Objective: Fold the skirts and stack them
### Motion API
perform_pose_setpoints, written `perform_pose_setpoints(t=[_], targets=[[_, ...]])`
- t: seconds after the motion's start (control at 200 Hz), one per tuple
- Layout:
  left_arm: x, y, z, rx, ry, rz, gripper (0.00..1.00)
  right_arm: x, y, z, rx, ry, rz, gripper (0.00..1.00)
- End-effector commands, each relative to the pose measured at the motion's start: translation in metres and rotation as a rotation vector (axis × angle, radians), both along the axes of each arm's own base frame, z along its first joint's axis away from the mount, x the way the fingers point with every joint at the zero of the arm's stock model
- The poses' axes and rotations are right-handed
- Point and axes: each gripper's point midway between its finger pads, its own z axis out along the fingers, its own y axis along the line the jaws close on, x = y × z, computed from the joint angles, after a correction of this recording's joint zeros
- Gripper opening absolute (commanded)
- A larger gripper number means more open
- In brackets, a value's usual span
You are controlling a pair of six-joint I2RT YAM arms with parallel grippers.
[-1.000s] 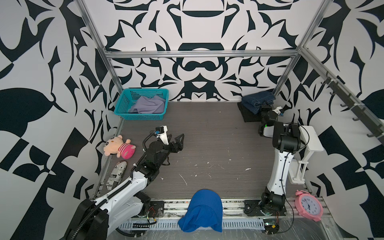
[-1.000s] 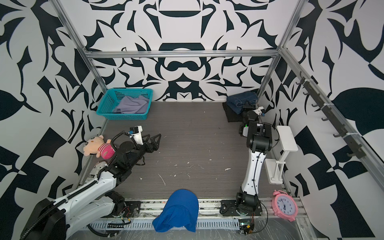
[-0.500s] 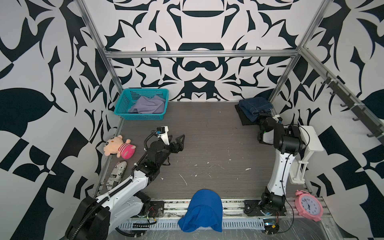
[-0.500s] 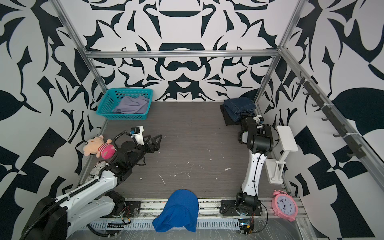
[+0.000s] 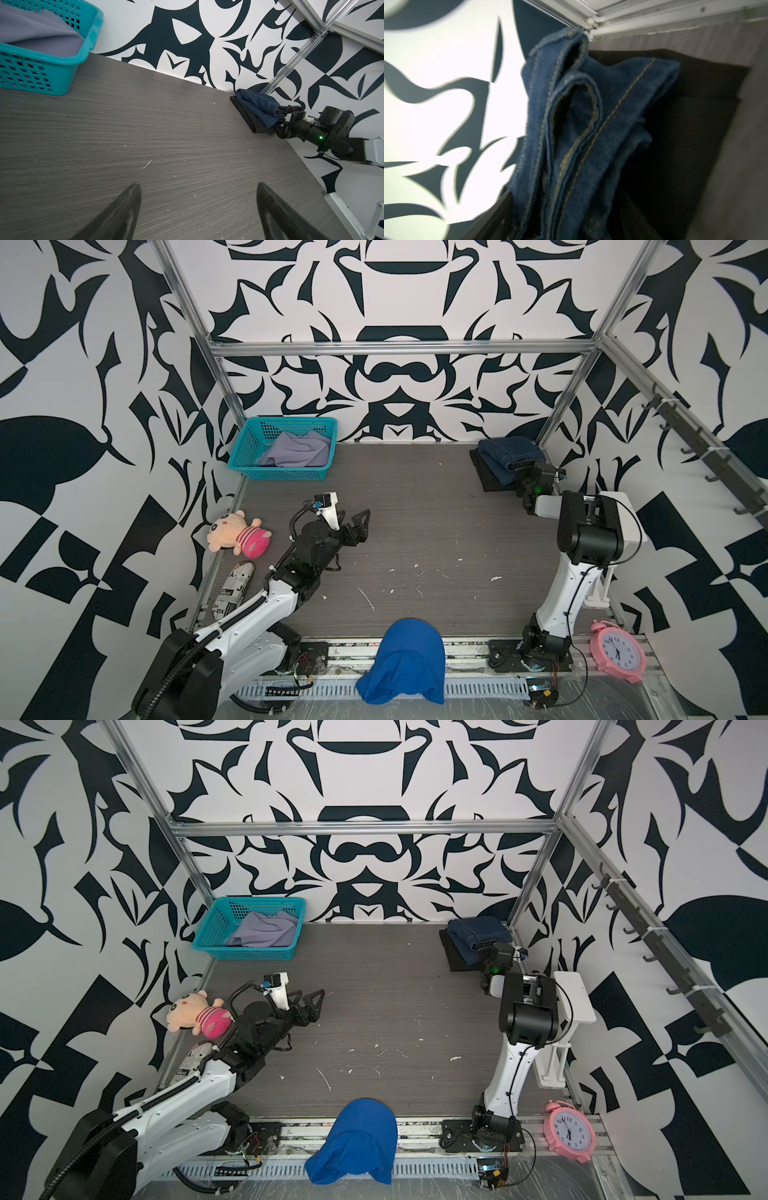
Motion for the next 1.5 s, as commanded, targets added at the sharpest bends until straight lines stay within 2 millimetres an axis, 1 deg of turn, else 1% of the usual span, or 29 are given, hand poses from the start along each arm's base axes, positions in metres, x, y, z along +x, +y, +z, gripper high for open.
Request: perform_pose_setpoints(t=[0.0, 0.055, 0.165, 0.26, 0.3, 0.42, 0.545, 0.595, 0.675, 0.69, 0.79, 0.865, 0.9, 0.965, 0.975, 1.0, 1.02, 1.035, 1.055, 1.07, 1.075, 1.115, 1.165, 1.25, 1.27, 1.38, 1.405, 1.42, 1.495], targets=[[0.004, -0.002, 0.013, -0.027, -0.031, 0.002, 0.9, -0.021, 0.009, 0.006, -0.121, 0.24, 0.096, 0.86], [0.004, -0.002, 0.013, -0.028, -0.031, -0.001, 0.9, -0.027, 0.012, 0.008, -0.155, 0.319, 0.143, 0.87], [0.005, -0.002, 0.015, -0.032, -0.036, -0.001, 0.9, -0.049, 0.022, 0.004, -0.188, 0.469, 0.231, 0.88], [0.004, -0.003, 0.016, -0.04, -0.038, -0.007, 0.9, -0.068, 0.032, 0.001, -0.191, 0.551, 0.316, 0.89], [0.003, -0.003, 0.017, -0.043, -0.04, -0.008, 0.9, -0.074, 0.038, 0.004, -0.21, 0.57, 0.355, 0.88], [0.002, -0.004, 0.02, -0.045, -0.041, -0.016, 0.9, -0.087, 0.047, 0.035, -0.302, 0.562, 0.396, 0.86], [0.001, -0.004, 0.023, -0.047, -0.047, -0.017, 0.9, -0.089, 0.056, 0.083, -0.362, 0.478, 0.419, 0.82], [0.002, -0.004, 0.024, -0.048, -0.049, -0.017, 0.9, -0.088, 0.065, 0.104, -0.388, 0.446, 0.45, 0.79], [0.003, -0.007, 0.026, -0.053, -0.049, -0.029, 0.9, -0.088, 0.075, 0.128, -0.43, 0.423, 0.477, 0.77], [0.003, -0.008, 0.026, -0.053, -0.047, -0.032, 0.9, -0.088, 0.076, 0.133, -0.442, 0.416, 0.479, 0.74], [0.004, -0.012, 0.029, -0.059, -0.051, -0.047, 0.89, -0.086, 0.072, 0.151, -0.571, 0.409, 0.458, 0.72], [0.006, -0.014, 0.031, -0.05, -0.049, -0.056, 0.89, -0.077, 0.078, 0.16, -0.685, 0.388, 0.515, 0.72], [0.006, -0.015, 0.033, -0.046, -0.052, -0.063, 0.89, -0.074, 0.079, 0.163, -0.766, 0.404, 0.539, 0.75], [0.006, -0.017, 0.035, -0.036, -0.056, -0.074, 0.89, -0.065, 0.089, 0.161, -0.905, 0.452, 0.618, 0.88], [0.006, -0.018, 0.035, -0.035, -0.056, -0.074, 0.89, -0.063, 0.086, 0.162, -0.941, 0.475, 0.61, 0.9], [0.007, -0.018, 0.035, -0.03, -0.054, -0.076, 0.89, -0.059, 0.089, 0.162, -1.009, 0.503, 0.642, 0.94], [0.007, -0.018, 0.035, -0.029, -0.055, -0.076, 0.89, -0.056, 0.092, 0.157, -1.058, 0.536, 0.679, 0.98], [0.007, -0.018, 0.035, -0.027, -0.055, -0.076, 0.89, -0.054, 0.094, 0.157, -1.092, 0.558, 0.696, 0.99], [0.007, -0.018, 0.035, -0.025, -0.054, -0.078, 0.89, -0.051, 0.096, 0.159, -1.136, 0.584, 0.72, 0.99], [0.007, -0.018, 0.036, -0.025, -0.055, -0.078, 0.88, -0.048, 0.094, 0.155, -1.164, 0.619, 0.729, 0.99], [0.007, -0.018, 0.035, -0.025, -0.054, -0.078, 0.88, -0.048, 0.094, 0.15, -1.17, 0.636, 0.738, 0.99], [0.006, -0.018, 0.035, -0.024, -0.054, -0.08, 0.88, -0.042, 0.092, 0.145, -1.22, 0.705, 0.775, 0.99], [0.005, -0.018, 0.034, -0.024, -0.052, -0.082, 0.88, -0.038, 0.092, 0.132, -1.243, 0.779, 0.856, 0.99], [0.004, -0.017, 0.031, -0.02, -0.045, -0.083, 0.88, -0.025, 0.09, 0.122, -1.273, 0.858, 0.914, 0.99], [0.004, -0.017, 0.03, -0.018, -0.043, -0.083, 0.88, -0.023, 0.089, 0.125, -1.281, 0.86, 0.918, 0.99], [0.002, -0.016, 0.028, -0.008, -0.039, -0.085, 0.88, -0.009, 0.086, 0.112, -1.314, 0.901, 0.973, 0.99], [0.001, -0.016, 0.029, -0.007, -0.04, -0.083, 0.88, -0.009, 0.087, 0.105, -1.314, 0.912, 0.997, 0.99], [0.001, -0.016, 0.029, -0.007, -0.041, -0.084, 0.88, -0.005, 0.088, 0.11, -1.324, 0.896, 0.99, 0.99], [-0.001, -0.014, 0.026, -0.002, -0.039, -0.081, 0.88, 0.0, 0.083, 0.1, -1.334, 0.918, 0.998, 0.99]])
